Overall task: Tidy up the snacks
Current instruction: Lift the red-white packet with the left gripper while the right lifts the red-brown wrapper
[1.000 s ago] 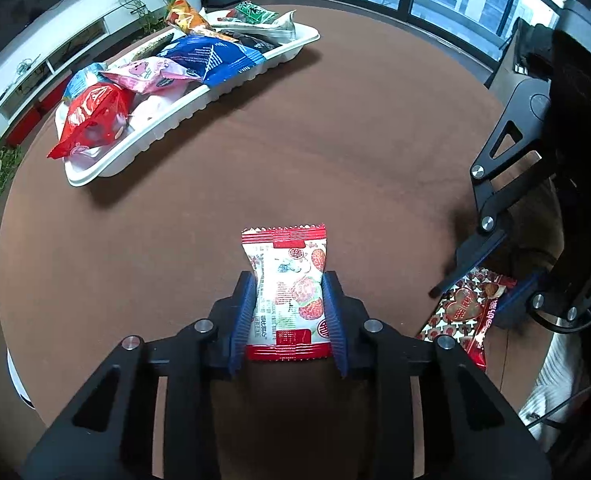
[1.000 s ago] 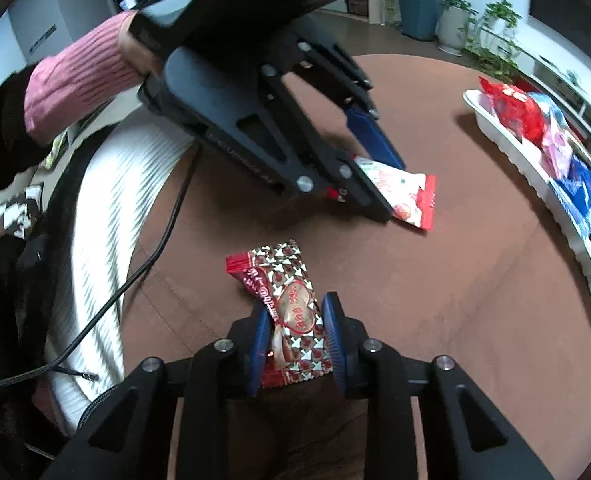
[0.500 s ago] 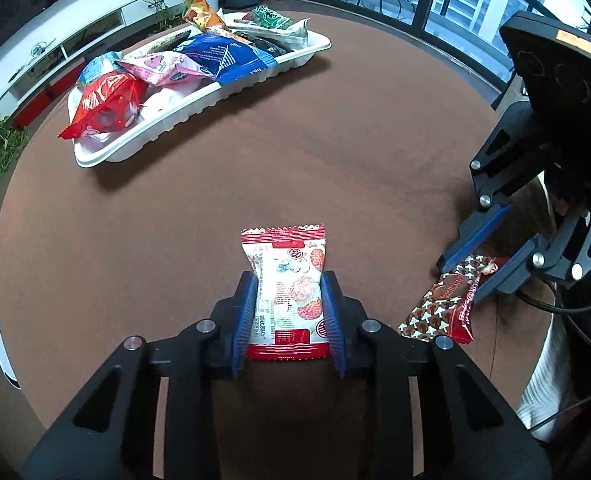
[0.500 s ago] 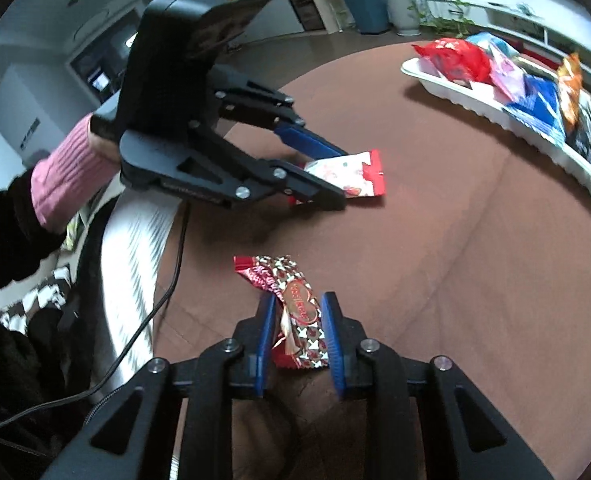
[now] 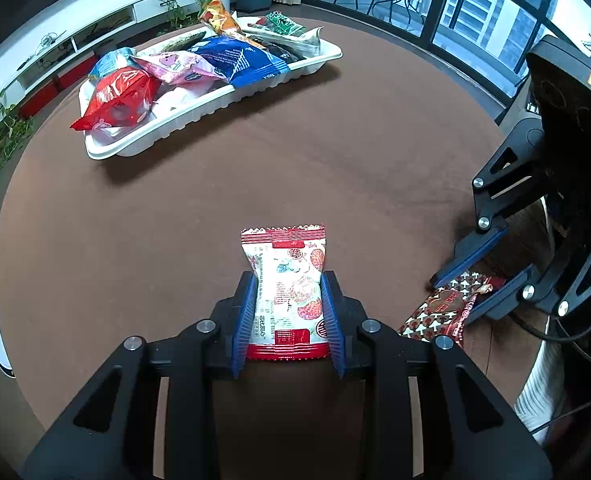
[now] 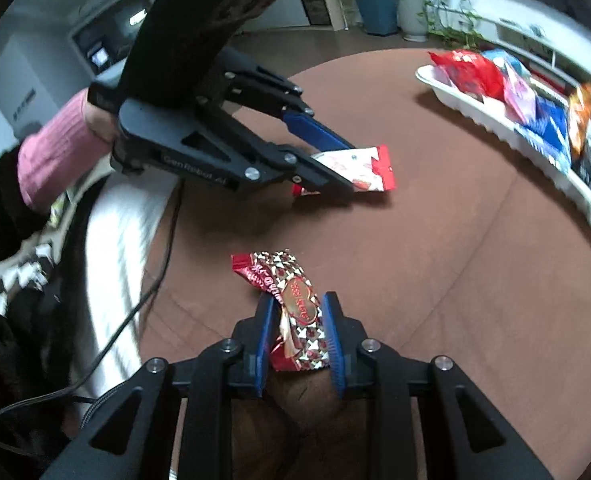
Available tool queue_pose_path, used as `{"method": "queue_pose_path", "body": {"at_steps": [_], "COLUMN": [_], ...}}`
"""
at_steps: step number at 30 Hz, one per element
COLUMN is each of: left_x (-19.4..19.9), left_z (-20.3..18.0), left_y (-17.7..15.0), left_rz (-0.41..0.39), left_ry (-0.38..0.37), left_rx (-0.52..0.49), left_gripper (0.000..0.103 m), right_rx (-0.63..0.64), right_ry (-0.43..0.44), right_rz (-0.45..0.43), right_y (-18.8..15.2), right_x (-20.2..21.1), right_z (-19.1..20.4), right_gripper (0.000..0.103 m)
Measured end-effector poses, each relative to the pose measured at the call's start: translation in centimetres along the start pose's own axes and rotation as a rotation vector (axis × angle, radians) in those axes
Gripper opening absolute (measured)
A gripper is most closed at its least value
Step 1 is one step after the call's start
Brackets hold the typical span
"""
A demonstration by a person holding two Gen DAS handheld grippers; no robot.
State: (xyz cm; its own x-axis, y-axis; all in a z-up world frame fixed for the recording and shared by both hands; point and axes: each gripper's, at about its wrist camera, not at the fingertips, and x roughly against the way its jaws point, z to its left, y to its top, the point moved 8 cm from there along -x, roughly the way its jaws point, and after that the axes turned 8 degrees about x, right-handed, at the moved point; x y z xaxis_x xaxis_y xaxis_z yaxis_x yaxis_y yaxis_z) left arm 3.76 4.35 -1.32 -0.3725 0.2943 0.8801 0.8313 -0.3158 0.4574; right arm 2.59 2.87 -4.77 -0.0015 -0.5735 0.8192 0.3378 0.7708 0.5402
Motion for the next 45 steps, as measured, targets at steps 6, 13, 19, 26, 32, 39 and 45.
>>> {"method": "queue_pose_path", "body": {"at_steps": [6,13,19,26,32,39,45], "left_x": [-0.1,-0.1,0.4,0.4,0.3,0.3,0.3], "left_z": [0.4,0.7,1.2,1.0,1.0,1.1,1.3], "left_y": [-0.1,-0.3,0.0,0.0,0.0,0.1,0.0], "left_rz": [-0.003,-0.007,-0.023,-0.019,-0.021,-0.021,-0.022], "left_ry": [0.003,-0.017,-0.048,-0.049,-0.049,-0.045,-0.041], "left_rx": [0.027,0.067,0.124,0.136,0.149,0.153,0.159], "left_gripper": [0.030,0.030,0.030,0.030,0.030,0.030,0.030], "right_rx": [0.034,-0.149,-0.336,-0.450,-0.371,-0.142,-0.056], "right_ry": [-0.022,0.092,0.213,0.272,0.198,0.045,-0.052], "right_rz": [0.031,-0.044,-0.152,-0.204,-0.172,-0.041,0.034], "right_y": [0.3,0.2,-0.6,-1.1,-0.8,0.8,1.2], "right_x": [-0.9,-0.1,1.4,1.7,1.7,-0.1,-0.9], "right_z": [0.0,-1.9,-4.2,-5.1,-4.6,-2.1,-2.1], "right_gripper": [0.028,0.020,0.015,0.015,0.017,0.047,0.019]}}
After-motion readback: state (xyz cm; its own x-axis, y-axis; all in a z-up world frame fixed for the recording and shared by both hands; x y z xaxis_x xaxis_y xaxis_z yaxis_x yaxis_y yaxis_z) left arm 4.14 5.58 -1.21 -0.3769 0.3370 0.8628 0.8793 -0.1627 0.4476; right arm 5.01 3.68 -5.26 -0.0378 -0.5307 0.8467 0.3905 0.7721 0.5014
